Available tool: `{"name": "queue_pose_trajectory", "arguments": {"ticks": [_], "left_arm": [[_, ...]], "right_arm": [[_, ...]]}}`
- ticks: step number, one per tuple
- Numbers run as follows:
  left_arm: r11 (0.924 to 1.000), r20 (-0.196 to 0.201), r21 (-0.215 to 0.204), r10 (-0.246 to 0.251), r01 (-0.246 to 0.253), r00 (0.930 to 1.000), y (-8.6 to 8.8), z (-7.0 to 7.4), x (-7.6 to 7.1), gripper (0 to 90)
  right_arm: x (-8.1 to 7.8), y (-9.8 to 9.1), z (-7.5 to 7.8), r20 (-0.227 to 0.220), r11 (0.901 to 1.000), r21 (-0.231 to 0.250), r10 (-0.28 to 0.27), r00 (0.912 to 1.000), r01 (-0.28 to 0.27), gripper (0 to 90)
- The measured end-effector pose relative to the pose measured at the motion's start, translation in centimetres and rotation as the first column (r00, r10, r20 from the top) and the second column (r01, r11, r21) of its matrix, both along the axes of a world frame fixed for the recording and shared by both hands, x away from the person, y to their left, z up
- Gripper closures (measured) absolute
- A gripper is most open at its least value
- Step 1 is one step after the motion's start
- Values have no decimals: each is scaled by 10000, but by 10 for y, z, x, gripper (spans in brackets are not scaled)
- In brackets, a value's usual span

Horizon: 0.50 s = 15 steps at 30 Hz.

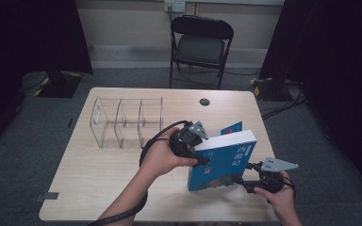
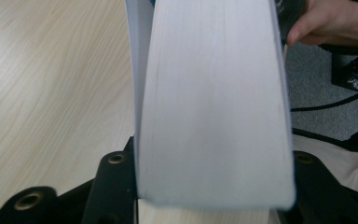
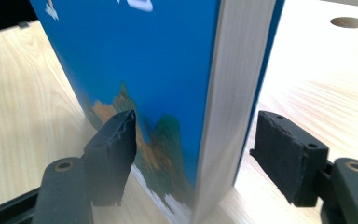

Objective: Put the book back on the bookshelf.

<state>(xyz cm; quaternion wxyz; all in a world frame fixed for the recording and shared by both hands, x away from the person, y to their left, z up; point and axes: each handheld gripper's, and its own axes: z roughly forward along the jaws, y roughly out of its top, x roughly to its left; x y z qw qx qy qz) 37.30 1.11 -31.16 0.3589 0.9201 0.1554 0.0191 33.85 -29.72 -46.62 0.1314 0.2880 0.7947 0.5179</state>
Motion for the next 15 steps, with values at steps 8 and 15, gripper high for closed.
{"name": "queue_pose_trajectory", "arguments": {"ticks": [8,15], "left_arm": [[9991,-217,413,-45,54,9998,-11,2,4,554],[9985,-315,538,64,-48,9995,-18,0,5,525]], "right_arm": [[-5,-14,-14,-606,9906,-1199,-735,9955,658,260],[-5,-15,-30,-1038,9591,-2705,-1151,9879,834,216]]}}
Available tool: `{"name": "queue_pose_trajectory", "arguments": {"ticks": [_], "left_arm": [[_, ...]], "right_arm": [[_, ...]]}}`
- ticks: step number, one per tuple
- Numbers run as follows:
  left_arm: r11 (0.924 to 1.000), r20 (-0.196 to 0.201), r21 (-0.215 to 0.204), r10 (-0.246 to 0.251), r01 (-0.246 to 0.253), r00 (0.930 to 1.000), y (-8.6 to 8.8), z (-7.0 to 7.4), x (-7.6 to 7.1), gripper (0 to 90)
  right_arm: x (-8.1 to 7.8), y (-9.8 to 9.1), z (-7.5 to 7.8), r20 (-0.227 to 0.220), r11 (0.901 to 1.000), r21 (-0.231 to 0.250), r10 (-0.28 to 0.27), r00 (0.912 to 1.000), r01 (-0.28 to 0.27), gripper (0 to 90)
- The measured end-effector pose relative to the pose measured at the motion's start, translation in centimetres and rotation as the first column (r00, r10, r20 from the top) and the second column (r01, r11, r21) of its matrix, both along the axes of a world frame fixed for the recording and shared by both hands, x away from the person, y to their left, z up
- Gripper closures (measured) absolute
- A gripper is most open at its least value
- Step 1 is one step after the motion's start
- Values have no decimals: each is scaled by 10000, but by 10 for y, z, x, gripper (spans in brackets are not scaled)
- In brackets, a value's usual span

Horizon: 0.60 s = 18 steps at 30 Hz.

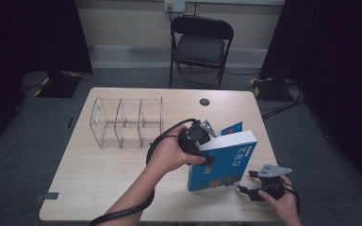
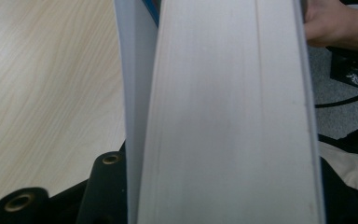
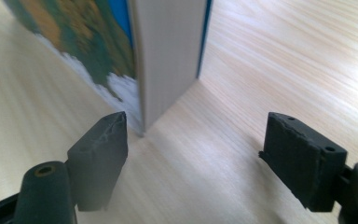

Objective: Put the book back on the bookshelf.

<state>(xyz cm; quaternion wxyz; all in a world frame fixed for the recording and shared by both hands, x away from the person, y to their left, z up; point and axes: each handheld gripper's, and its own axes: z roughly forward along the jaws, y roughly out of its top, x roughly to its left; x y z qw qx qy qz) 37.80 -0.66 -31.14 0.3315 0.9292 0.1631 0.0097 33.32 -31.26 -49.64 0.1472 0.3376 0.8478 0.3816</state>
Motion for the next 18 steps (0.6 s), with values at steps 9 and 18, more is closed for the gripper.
{"name": "queue_pose_trajectory", "arguments": {"ticks": [9,18], "left_arm": [[9999,339,73,113,-115,9994,-3,1,3,507],[10000,73,85,9,-9,10000,-3,2,4,548]], "right_arm": [[0,1,-3,81,9998,-199,-69,9999,70,179],[0,1,-3,104,9998,-206,-44,9999,46,179]]}}
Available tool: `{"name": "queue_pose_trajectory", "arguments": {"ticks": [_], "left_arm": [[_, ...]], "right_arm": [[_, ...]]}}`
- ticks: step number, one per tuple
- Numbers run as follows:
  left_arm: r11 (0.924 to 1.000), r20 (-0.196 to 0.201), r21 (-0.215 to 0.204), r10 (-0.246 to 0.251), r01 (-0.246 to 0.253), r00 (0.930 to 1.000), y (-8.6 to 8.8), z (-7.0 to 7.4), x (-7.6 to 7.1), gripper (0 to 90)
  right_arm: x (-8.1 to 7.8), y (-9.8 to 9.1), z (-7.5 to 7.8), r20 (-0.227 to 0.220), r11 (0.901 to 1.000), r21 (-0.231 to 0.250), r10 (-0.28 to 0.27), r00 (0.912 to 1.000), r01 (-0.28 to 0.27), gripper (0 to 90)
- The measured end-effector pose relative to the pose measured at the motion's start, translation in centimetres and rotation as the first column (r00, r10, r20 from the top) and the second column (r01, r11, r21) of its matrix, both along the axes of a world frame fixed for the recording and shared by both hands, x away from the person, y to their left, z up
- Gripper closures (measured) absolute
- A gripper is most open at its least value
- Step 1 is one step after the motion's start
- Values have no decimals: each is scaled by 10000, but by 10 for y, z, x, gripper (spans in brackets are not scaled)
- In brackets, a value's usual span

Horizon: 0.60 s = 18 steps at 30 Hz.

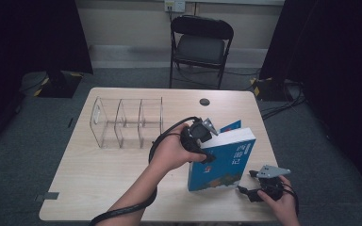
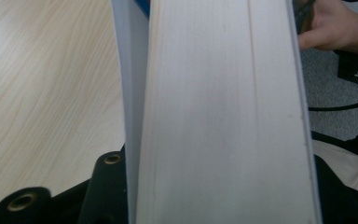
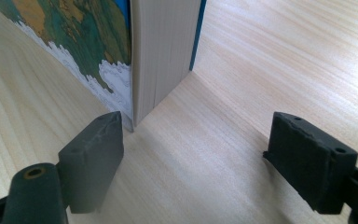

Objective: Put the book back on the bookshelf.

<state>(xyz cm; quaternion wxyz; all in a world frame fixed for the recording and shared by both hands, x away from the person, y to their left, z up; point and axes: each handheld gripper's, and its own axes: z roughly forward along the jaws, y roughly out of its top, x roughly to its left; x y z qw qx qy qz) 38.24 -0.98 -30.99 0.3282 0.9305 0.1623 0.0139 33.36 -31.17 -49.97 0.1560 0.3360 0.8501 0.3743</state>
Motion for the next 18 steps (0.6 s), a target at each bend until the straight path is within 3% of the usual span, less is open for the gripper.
{"name": "queue_pose_trajectory", "arguments": {"ticks": [2,4,9,12,15,16,18], "left_arm": [[9999,3,3,-131,131,9999,0,0,0,555],[10000,-253,15,53,-52,9997,0,0,0,579],[9996,-126,-1,272,-272,9996,-1,0,-2,570],[10000,34,6,-47,47,10000,0,0,-3,556],[9997,-96,144,-203,205,9997,0,1,-2,538],[9987,-14,378,-356,356,9994,-1,1,-1,553],[9989,-65,340,-320,322,9995,-1,1,-1,582]], "right_arm": [[0,0,0,15,10000,-6,6,10000,-6,179],[0,0,0,4,10000,0,3,10000,-3,178],[0,0,0,15,10000,-4,5,10000,-5,178],[0,0,0,8,10000,-2,3,10000,-3,179],[0,0,0,3,10000,13,9,10000,-9,179],[0,0,0,3,10000,10,7,10000,-7,178],[0,0,0,-1,10000,0,-2,10000,2,178]]}}
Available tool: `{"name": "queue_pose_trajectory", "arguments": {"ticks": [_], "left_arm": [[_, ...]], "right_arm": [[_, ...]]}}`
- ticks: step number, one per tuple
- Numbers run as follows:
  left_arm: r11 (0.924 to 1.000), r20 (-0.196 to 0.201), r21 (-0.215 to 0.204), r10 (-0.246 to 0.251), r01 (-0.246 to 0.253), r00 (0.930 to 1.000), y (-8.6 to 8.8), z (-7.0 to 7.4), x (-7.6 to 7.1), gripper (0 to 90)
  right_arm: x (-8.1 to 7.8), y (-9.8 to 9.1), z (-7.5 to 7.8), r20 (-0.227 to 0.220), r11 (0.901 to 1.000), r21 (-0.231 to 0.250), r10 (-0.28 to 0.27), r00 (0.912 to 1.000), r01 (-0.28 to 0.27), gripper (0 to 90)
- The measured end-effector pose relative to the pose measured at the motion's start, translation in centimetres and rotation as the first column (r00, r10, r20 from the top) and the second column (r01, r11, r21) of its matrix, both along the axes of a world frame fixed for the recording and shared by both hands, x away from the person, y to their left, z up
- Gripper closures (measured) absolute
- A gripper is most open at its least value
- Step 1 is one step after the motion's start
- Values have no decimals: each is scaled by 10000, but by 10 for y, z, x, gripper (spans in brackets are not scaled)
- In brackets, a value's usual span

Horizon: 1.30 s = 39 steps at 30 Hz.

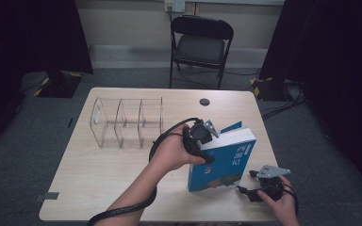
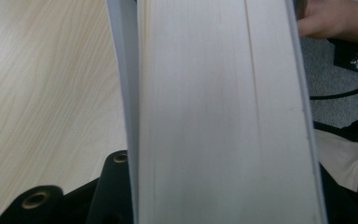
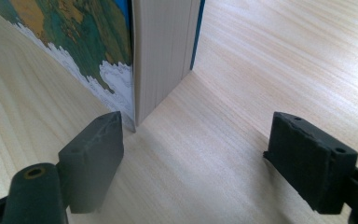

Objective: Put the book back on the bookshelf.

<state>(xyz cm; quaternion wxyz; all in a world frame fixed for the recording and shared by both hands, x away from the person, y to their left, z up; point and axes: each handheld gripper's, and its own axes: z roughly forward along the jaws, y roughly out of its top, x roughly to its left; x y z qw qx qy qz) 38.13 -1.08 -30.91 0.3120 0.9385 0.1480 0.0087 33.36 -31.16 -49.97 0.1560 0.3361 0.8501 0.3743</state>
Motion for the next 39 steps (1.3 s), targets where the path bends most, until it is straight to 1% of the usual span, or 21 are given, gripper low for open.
{"name": "queue_pose_trajectory", "arguments": {"ticks": [1,3,4,5,6,11,12,14,18,19,20,22,23,28,29,31,33,37,39], "left_arm": [[10000,12,23,-80,80,10000,1,0,1,593],[9999,-82,-89,69,-70,9999,1,-1,0,600],[9999,-51,-90,128,-129,9999,1,-1,-1,602],[10000,22,-34,3,-3,10000,1,0,0,603],[9999,29,-99,26,-26,10000,1,-1,-1,603],[9999,7,-140,97,-97,10000,1,-1,-1,604],[9999,-4,-76,124,-124,9999,1,-1,-1,605],[9998,-26,-82,202,-202,9998,1,-1,-1,606],[9999,10,-100,135,-135,9999,1,-1,-1,606],[9998,-32,-99,160,-160,9999,1,-1,-2,608],[9995,-124,-97,307,-308,9995,1,-1,-2,609],[9988,-125,-79,490,-491,9987,0,0,-4,613],[9976,-131,-102,685,-686,9976,0,-1,-6,614],[9963,-85,-134,843,-844,9964,-2,0,-9,619],[9967,-59,-110,798,-798,9968,-2,0,-9,619],[9962,-134,-173,846,-848,9963,-2,0,-9,620],[9964,-134,-144,829,-831,9965,-2,1,-9,621],[9939,-185,-227,1076,-1080,9940,-2,1,-9,622],[9942,-199,-172,1059,-1062,9942,-2,2,-8,622]], "right_arm": [[0,0,0,4,10000,11,12,10000,-12,178],[0,0,0,2,10000,17,11,10000,-11,178],[0,0,0,7,10000,17,13,10000,-13,178],[0,0,0,17,10000,-2,3,10000,-3,178],[0,0,0,9,10000,-2,1,10000,-1,178],[0,0,0,6,10000,17,10,10000,-10,178],[0,0,0,4,10000,19,13,10000,-13,178],[0,0,0,6,10000,1,2,10000,-2,178],[0,0,0,7,10000,0,3,10000,-3,178],[0,0,0,3,10000,17,11,10000,-11,178],[0,0,0,19,10000,-2,4,10000,-4,179],[0,0,0,20,10000,-6,8,10000,-8,178],[0,0,0,1,10000,-1,-2,10000,2,178],[0,0,0,5,10000,16,16,10000,-16,178],[0,0,0,5,10000,16,16,10000,-16,178],[0,0,0,9,10000,-7,9,10000,-9,179],[0,0,0,-1,10000,16,23,10000,-23,179],[0,0,0,-22,10000,30,26,10000,-26,178],[0,0,0,-27,10000,19,53,10000,-53,178]]}}
